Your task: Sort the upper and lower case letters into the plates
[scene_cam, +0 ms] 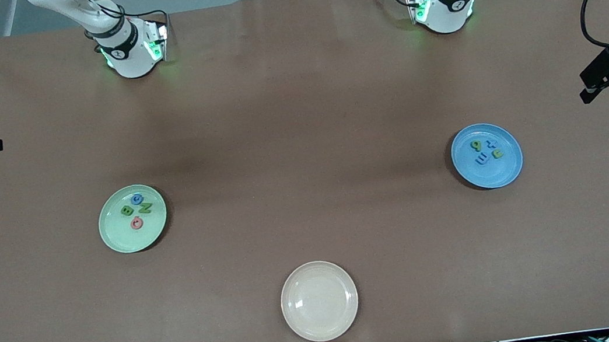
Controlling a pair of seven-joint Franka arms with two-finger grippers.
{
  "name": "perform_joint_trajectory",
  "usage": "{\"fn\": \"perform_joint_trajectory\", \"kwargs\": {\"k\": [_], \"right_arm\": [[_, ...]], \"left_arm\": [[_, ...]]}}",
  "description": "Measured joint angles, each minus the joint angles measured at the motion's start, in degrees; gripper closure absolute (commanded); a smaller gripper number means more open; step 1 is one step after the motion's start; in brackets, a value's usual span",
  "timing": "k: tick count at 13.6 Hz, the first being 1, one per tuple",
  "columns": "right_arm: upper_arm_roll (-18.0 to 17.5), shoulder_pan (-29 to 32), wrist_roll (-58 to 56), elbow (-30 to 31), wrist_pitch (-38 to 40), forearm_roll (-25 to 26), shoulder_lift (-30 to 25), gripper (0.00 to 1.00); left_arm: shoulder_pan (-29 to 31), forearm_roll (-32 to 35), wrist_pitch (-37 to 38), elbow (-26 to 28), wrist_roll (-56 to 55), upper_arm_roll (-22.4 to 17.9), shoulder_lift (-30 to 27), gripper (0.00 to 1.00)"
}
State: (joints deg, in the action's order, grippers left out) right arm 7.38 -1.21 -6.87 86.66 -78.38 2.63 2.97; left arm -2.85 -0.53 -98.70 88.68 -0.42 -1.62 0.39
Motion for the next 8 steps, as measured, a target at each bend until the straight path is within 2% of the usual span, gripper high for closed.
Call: {"fn": "perform_joint_trajectory", "kwargs": {"k": [3,8], "right_arm": [[-2.5,1.3,0.0,0.0,-0.2,0.0,-0.2,0.00],[-3.0,1.9,0.0,-0.3,-0.3,0.0,-0.2,0.00]], "left_arm": [[0.0,0.0,0.0,0.0,0.0,0.0,0.0,0.00],[0.0,0.0,0.0,0.0,0.0,0.0,0.0,0.00]]}}
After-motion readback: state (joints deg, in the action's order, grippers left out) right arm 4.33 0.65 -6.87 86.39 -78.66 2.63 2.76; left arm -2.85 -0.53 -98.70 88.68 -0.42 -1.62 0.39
